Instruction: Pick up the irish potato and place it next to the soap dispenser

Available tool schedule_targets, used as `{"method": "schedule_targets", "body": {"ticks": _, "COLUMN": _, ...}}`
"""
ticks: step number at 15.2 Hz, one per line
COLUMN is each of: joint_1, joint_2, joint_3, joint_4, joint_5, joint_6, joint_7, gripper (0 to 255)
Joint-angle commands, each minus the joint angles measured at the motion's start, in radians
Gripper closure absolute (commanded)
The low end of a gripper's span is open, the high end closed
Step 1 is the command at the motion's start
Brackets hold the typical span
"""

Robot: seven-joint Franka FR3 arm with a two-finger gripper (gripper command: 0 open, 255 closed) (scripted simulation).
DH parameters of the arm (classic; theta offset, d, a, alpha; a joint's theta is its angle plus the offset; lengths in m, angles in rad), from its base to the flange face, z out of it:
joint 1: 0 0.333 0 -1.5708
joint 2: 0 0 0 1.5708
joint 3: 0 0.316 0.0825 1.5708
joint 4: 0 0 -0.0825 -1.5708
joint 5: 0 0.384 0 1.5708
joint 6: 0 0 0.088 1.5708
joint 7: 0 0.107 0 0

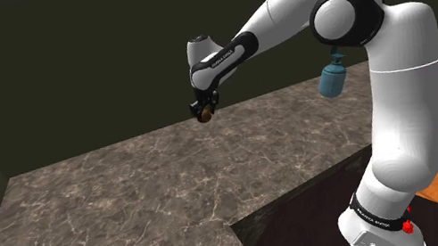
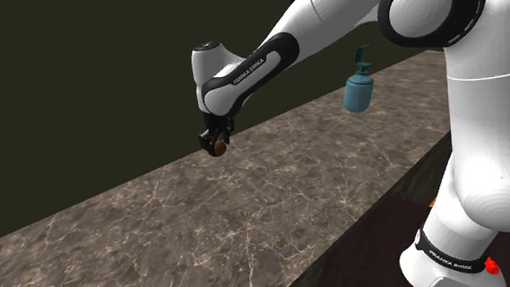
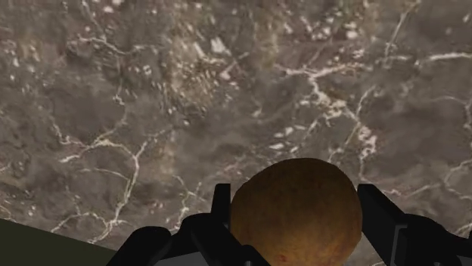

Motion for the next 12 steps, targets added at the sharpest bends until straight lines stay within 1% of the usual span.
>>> {"method": "schedule_targets", "body": {"ticks": 1, "joint_1": -0.001, "joint_2": -0.013, "joint_3": 0.001, "joint_4": 0.012, "joint_5": 0.004, "joint_6": -0.025, "joint_7": -0.005, "gripper": 255}}
{"method": "schedule_targets", "body": {"ticks": 12, "joint_1": -0.002, "joint_2": -0.075, "joint_3": 0.007, "joint_4": 0.077, "joint_5": 0.020, "joint_6": -0.151, "joint_7": -0.027, "gripper": 255}}
